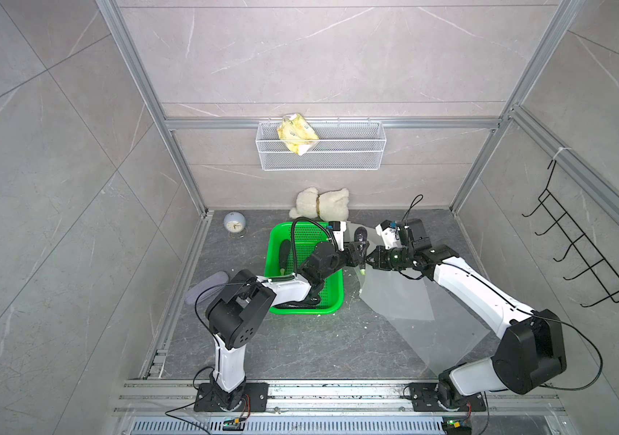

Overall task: Place the eggplant in a zip-top bag and seal the zipper
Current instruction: Place the eggplant in the zipper food storage bag.

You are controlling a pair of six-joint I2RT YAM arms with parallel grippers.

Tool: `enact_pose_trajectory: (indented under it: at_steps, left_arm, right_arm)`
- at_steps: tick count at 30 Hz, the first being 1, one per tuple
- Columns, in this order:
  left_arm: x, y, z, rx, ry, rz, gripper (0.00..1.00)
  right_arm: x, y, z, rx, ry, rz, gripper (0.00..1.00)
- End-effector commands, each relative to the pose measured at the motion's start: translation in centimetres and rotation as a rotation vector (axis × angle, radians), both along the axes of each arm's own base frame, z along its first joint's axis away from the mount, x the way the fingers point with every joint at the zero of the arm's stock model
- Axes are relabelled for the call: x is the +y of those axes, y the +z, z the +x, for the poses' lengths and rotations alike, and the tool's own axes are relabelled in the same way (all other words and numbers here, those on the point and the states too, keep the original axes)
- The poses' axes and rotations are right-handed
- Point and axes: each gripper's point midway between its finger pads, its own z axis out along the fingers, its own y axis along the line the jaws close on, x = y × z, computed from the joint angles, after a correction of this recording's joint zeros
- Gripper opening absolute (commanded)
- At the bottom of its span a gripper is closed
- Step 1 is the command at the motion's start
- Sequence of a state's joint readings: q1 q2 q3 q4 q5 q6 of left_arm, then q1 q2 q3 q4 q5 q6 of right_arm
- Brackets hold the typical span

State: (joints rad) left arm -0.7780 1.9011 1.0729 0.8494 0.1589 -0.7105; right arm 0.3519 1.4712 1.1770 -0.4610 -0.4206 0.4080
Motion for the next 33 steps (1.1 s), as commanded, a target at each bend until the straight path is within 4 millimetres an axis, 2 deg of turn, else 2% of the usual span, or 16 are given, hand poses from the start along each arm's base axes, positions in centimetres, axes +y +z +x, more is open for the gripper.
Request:
enact_pose_trajectory:
  at_steps: [1,9,15,18,22,30,33]
  left_arm:
    - [0.0,1.5,-0.4,-0.068,-0.004,-0.034,0.25]
    - [0.3,1.4,-1.1,-0.075,-0.021,0.015,0.36]
    - [-0.5,2.2,-2.2,-0.111,-0.094,0.001,0.55]
    - [-1.5,2.5,-2.9,-0.120,-0.162,0.001,0.60]
    - [-1.4,2.7,-2.8,-0.110,-0.158,0.021,0.67]
    - [-0.5,4.9,-2.7,-0.130,-0.133,0.062,0.72]
    - [0.7,6.1,-2.2,-0.131,-0.110,0.055,0.73]
  right_arm:
    - [-0.2,1.9,-0.1,-0.036,-0.005,0.044,0.00]
    - [-2.0,3.2,0.6,-0.074,-0.054,0.037,0.00]
    - [-2.2,3.4,0.8,-0.080,-0.060,0.039,0.00]
    - [-2.4,3.5,0.9,-0.084,-0.063,0.041,0.00]
    - [-2.8,3.9,1.0,-0.094,-0.070,0.035,0.00]
    - [-3.5,4.5,1.3,-0.117,-0.081,0.014,0.00]
    - [-3.5,4.3,1.3,-0.113,-0.081,0.012,0.00]
